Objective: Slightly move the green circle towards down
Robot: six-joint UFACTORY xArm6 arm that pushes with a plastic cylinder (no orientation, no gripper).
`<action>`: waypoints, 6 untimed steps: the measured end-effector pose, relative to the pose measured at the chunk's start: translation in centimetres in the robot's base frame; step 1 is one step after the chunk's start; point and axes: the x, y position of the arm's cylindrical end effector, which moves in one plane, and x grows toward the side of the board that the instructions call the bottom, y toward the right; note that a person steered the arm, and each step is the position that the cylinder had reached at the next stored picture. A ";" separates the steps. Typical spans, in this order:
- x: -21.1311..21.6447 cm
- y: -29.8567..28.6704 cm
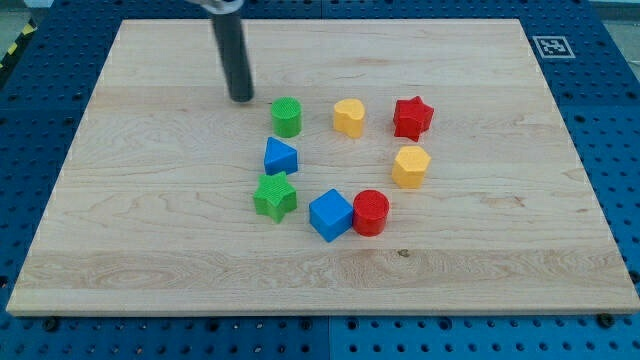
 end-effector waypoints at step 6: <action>2.4 4.8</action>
